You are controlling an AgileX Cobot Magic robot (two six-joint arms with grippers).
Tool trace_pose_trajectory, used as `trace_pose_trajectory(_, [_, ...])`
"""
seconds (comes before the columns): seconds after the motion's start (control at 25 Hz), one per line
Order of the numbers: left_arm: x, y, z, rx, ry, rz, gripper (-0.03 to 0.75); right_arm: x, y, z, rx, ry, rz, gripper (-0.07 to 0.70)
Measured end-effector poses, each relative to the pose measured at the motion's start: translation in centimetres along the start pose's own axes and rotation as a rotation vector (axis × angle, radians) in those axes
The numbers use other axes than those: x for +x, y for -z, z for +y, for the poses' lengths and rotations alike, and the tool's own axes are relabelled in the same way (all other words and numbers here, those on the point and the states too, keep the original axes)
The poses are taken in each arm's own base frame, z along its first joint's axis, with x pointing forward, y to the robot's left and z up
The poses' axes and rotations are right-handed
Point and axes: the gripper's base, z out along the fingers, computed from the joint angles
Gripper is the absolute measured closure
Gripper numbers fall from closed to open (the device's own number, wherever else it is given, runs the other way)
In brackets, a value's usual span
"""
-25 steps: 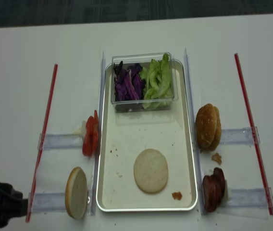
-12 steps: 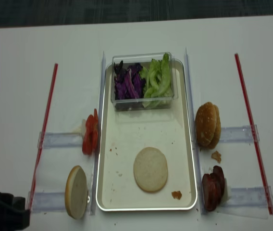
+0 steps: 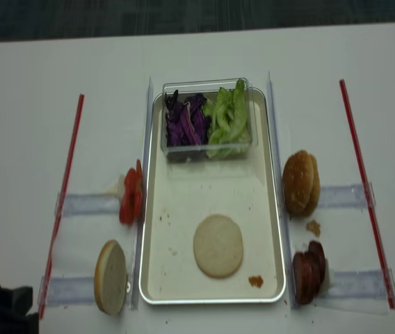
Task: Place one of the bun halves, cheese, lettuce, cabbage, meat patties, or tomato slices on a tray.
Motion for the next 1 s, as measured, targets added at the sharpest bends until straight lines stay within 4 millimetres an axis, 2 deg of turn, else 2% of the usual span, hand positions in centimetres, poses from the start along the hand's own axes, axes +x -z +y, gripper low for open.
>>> trace_pose_trajectory(1.0, [3.9,3.4,-0.4,-0.010,-0.039,-0.338,0.381,0.0,0.0,0.0,0.000,0.000,0.000,0.155])
